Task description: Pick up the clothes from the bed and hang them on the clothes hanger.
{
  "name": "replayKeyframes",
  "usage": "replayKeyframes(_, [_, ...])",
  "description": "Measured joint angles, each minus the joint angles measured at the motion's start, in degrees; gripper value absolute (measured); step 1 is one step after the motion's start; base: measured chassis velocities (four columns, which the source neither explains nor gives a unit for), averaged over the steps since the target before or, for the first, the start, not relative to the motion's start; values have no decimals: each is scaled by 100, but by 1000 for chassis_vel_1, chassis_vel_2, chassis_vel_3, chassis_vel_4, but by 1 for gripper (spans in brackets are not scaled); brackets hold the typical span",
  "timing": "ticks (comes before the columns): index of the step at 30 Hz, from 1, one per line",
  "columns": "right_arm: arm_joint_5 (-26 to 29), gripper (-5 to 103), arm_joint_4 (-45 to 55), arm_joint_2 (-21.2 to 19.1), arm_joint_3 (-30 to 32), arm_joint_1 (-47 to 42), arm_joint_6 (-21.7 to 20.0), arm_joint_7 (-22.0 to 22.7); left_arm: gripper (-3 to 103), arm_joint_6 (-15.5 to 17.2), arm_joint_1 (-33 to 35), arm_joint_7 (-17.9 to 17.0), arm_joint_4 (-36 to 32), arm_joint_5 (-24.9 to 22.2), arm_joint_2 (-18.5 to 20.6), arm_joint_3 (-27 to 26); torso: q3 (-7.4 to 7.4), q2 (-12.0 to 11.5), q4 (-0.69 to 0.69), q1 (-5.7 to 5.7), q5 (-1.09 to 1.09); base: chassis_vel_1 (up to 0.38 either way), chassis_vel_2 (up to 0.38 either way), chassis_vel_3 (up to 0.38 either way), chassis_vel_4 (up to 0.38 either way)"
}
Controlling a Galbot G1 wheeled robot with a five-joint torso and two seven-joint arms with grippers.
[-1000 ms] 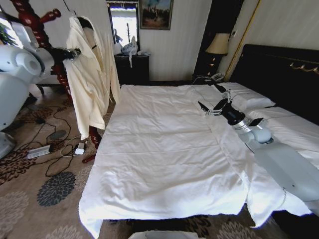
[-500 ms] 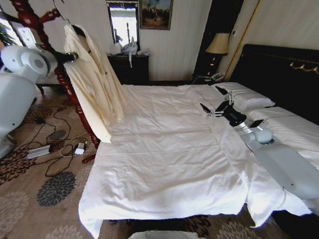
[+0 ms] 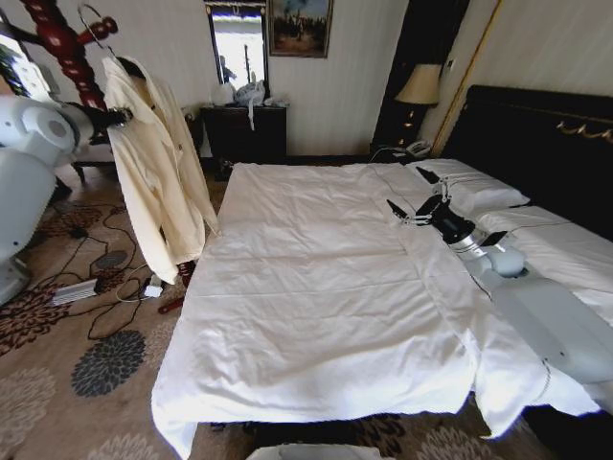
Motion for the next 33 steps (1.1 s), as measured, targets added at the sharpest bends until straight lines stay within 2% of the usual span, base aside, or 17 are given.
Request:
replayKeyframes(11, [0, 100, -88, -29, 3, 32, 41, -7, 22, 20, 229, -43, 147, -5, -28, -276, 0, 0, 2, 0, 0, 0, 0, 0, 0])
replayKeyframes(20, [-32, 100, -99, 68, -46, 60, -18, 2, 22, 36, 573, -68, -153, -87, 94, -490, 0, 0, 2, 0, 1, 0, 0, 0, 0])
replayKeyframes(27, [-38, 100, -74, 70, -47, 64, -59, 16, 19, -131, 1121, -218, -642, -7, 283, -1029, 0, 0, 0, 0, 1, 0, 0, 0, 0])
replayKeyframes(28, [-38, 100, -71, 68, -46, 64, -65, 20, 23, -247, 1380, -297, -873, 33, 381, -1255, 0, 0, 4, 0, -1, 0, 0, 0, 0])
replayKeyframes(30, [-38, 100, -69, 68, -44, 63, -67, 21, 23, -300, 1443, -318, -937, 46, 418, -1300, 0, 0, 4, 0, -2, 0, 0, 0, 0])
replayKeyframes(31, [-38, 100, -64, 67, -37, 58, -76, 25, 33, -509, 1644, -359, -1148, 84, 554, -1419, -1, 0, 3, 0, -3, 0, 0, 0, 0])
replayKeyframes(33, [-29, 100, -45, 78, -24, 40, -102, 41, 44, -917, 2101, -371, -1556, 193, 800, -1711, 0, 0, 4, -1, -2, 0, 0, 0, 0])
